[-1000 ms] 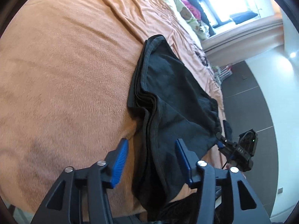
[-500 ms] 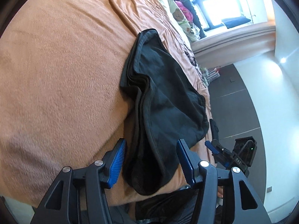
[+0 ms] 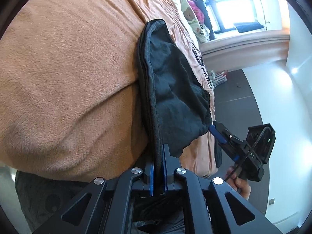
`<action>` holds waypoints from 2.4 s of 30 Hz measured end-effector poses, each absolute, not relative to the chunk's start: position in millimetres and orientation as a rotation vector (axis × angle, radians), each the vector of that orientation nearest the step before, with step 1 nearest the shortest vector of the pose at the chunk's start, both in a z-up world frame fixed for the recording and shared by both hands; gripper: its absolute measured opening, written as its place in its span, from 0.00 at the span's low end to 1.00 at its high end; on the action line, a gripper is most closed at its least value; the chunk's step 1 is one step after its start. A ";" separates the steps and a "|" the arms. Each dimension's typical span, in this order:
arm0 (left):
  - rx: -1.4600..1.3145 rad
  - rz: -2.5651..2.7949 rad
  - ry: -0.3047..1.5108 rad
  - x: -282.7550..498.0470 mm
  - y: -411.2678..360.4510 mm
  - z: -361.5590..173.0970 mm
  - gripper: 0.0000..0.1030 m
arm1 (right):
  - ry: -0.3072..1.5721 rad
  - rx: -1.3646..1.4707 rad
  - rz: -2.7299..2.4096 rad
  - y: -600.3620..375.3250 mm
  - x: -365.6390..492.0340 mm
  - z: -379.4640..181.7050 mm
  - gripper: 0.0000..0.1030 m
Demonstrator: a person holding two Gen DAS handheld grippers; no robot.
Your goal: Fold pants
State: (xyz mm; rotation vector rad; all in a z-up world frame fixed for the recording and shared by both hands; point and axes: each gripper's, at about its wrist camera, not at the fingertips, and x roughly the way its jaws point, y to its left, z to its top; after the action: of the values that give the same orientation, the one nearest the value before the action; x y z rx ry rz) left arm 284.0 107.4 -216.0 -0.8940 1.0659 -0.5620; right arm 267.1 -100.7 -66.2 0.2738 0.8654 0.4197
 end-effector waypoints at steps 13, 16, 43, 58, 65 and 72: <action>-0.908 -0.513 1.008 294.7 116.1 -212.0 0.38 | 1.022 0.185 0.403 -66.8 280.3 -109.3 0.20; -0.906 -0.503 1.005 301.3 112.7 -211.6 0.38 | 1.009 0.182 0.420 -67.6 282.3 -98.2 0.20; -0.835 -0.267 1.012 305.6 98.9 -199.9 0.13 | 1.005 0.133 0.368 -43.5 382.2 -109.5 0.20; -0.834 -0.168 1.006 296.7 94.4 -200.9 0.12 | 1.022 0.143 0.333 -36.8 444.5 -114.2 0.16; -0.823 -0.165 1.005 296.0 94.7 -201.4 0.12 | 1.032 0.158 0.300 -34.1 470.6 -119.3 0.16; -0.848 -0.184 1.002 297.9 95.5 -204.2 0.12 | 1.037 0.160 0.301 -31.4 478.0 -112.1 0.17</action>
State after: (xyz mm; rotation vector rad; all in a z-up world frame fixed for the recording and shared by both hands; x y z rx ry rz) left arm 297.9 95.5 -204.2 -0.8479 1.0018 -0.1835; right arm 478.0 -31.4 -112.1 0.1602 1.0372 0.3012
